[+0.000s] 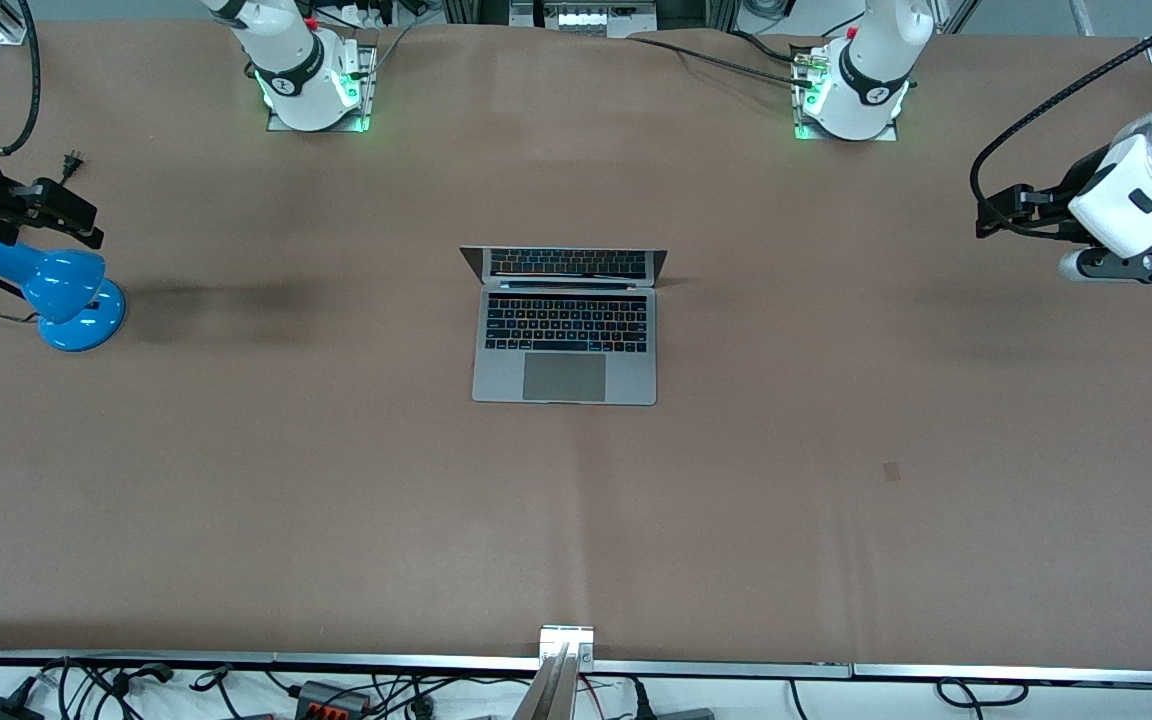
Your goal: Close laptop with both arms from behind
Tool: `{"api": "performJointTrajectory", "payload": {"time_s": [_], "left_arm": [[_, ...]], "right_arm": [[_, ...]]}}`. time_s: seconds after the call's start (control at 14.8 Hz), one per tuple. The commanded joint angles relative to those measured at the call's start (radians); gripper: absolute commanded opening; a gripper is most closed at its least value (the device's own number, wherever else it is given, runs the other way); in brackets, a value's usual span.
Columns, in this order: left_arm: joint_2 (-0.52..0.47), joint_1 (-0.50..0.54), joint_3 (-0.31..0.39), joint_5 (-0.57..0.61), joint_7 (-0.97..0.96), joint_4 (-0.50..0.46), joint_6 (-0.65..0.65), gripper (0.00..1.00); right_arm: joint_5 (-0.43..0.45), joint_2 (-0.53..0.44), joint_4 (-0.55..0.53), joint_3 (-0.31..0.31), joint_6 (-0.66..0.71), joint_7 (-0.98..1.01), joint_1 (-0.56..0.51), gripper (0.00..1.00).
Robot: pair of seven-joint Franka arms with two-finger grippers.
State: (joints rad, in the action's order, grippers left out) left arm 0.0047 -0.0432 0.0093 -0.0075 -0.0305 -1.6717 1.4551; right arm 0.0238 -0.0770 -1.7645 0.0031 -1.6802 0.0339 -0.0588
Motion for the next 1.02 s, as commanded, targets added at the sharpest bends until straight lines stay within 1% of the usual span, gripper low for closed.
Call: {"api": "performJointTrajectory", "payload": {"time_s": [0.0, 0.61, 0.68, 0.74, 0.81, 0.88, 0.95], "left_arm": [[0.011, 0.017, -0.015, 0.014, 0.009, 0.024, -0.009, 1.00], [0.011, 0.010, -0.015, 0.000, 0.012, 0.029, -0.009, 1.00], [0.011, 0.005, -0.017, 0.000, 0.017, 0.030, -0.013, 0.91], [0.011, 0.003, -0.018, 0.000, 0.014, 0.030, -0.021, 0.71], [0.009, 0.003, -0.020, 0.000, 0.015, 0.030, -0.024, 0.48], [0.011, 0.003, -0.018, 0.000, 0.024, 0.032, -0.024, 0.34], [0.011, 0.005, -0.018, 0.000, 0.027, 0.033, -0.024, 0.28]], "right_arm": [[-0.004, -0.020, -0.018, 0.006, 0.010, -0.003, -0.004, 1.00], [-0.004, -0.015, -0.018, 0.006, 0.020, -0.012, -0.003, 1.00], [-0.004, -0.013, -0.018, 0.006, 0.020, -0.014, -0.003, 0.98], [-0.004, -0.009, -0.018, 0.006, 0.020, -0.014, -0.003, 0.86], [-0.004, -0.009, -0.018, 0.008, 0.020, -0.014, -0.003, 0.66], [-0.002, -0.009, -0.016, 0.008, 0.027, -0.012, 0.000, 0.44], [-0.002, -0.009, -0.015, 0.008, 0.040, -0.012, 0.008, 0.26]]}}
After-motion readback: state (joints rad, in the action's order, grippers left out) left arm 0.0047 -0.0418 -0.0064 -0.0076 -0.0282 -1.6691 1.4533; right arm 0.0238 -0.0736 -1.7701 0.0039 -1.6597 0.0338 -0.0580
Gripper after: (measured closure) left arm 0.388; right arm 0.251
